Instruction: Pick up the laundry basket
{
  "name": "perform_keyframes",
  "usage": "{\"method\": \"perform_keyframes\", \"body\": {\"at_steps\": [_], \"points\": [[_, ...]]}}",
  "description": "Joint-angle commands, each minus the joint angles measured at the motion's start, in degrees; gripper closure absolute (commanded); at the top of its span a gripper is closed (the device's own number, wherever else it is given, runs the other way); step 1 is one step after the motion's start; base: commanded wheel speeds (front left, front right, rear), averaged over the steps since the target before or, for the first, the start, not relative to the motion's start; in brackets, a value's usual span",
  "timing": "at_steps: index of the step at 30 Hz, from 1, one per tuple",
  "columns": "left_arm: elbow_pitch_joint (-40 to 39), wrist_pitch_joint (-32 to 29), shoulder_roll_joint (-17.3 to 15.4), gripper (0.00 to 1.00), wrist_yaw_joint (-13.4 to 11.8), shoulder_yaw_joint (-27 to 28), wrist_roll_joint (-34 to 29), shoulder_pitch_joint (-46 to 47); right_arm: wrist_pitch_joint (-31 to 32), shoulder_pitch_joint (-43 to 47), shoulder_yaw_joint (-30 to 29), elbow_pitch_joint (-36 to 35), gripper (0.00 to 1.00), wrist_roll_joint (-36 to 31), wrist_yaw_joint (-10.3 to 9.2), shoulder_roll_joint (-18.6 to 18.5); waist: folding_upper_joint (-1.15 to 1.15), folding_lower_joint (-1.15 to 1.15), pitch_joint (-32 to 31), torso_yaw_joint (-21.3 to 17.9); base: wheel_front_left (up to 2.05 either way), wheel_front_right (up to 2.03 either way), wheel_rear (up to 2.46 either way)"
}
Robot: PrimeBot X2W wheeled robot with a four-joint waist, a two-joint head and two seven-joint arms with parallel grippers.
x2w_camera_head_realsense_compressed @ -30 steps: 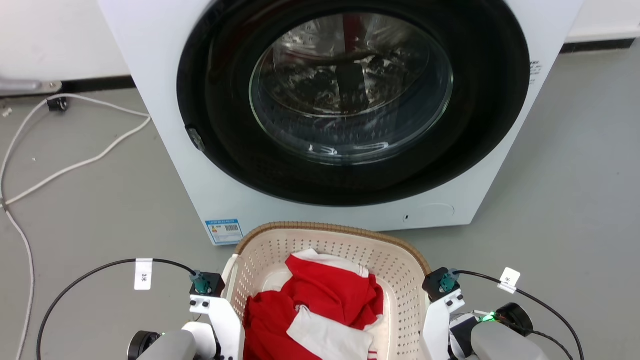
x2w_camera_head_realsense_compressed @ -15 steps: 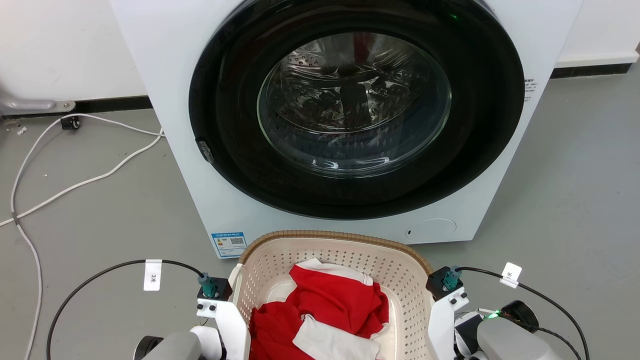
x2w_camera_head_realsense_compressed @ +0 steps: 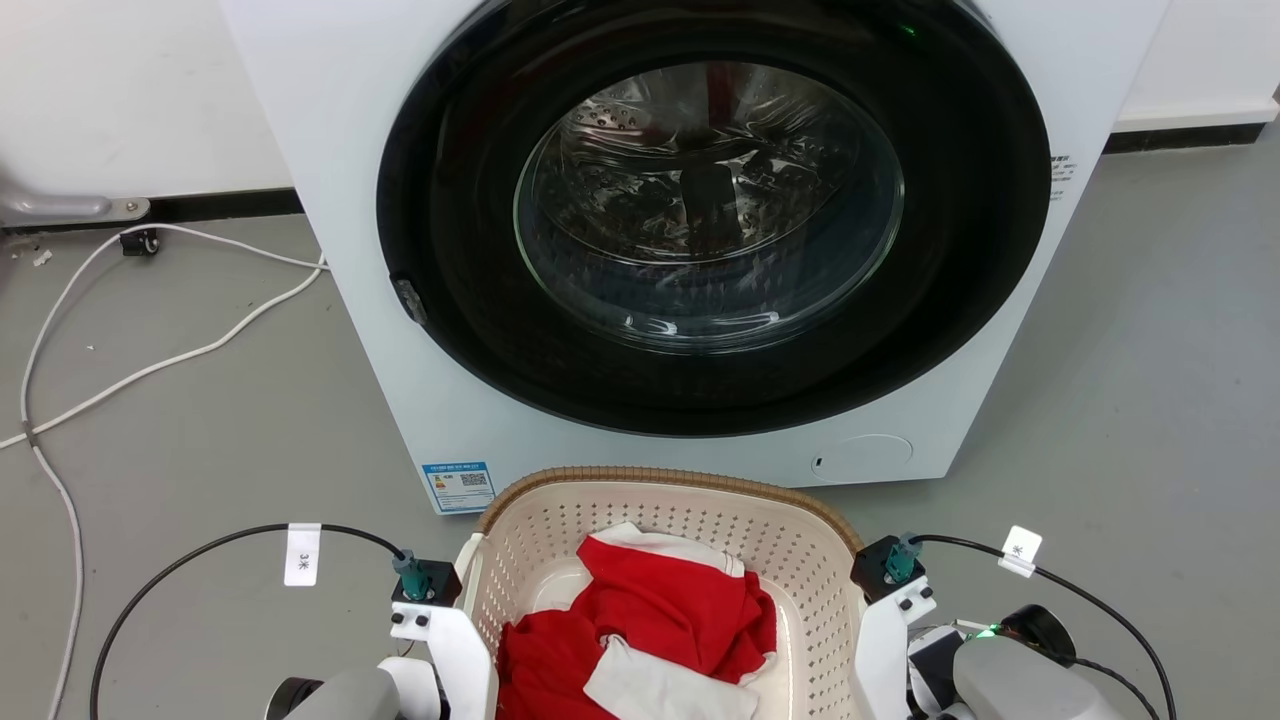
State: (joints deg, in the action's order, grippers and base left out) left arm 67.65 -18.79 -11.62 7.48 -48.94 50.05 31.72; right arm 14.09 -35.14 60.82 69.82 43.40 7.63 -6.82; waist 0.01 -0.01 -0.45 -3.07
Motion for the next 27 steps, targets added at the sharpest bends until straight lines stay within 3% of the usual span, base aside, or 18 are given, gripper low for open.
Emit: {"method": "perform_keyframes", "body": {"at_steps": [1,27], "points": [[0.5,0.3,-1.5,1.0,-0.1,-0.5,0.4,0.9,0.0,-1.0,0.8,0.9,1.0,0.1,-0.26,-2.0,-0.01,0.01,0.1,-0.1,0.0,0.0,0.0],[1.8,1.6,-1.6,1.0,-0.1,-4.9,4.9,2.2,-0.8,-1.8,5.7,2.1,1.0,4.7,-0.26,-1.4,-0.01,0.01,0.5,0.3,0.0,0.0,0.0]]}}
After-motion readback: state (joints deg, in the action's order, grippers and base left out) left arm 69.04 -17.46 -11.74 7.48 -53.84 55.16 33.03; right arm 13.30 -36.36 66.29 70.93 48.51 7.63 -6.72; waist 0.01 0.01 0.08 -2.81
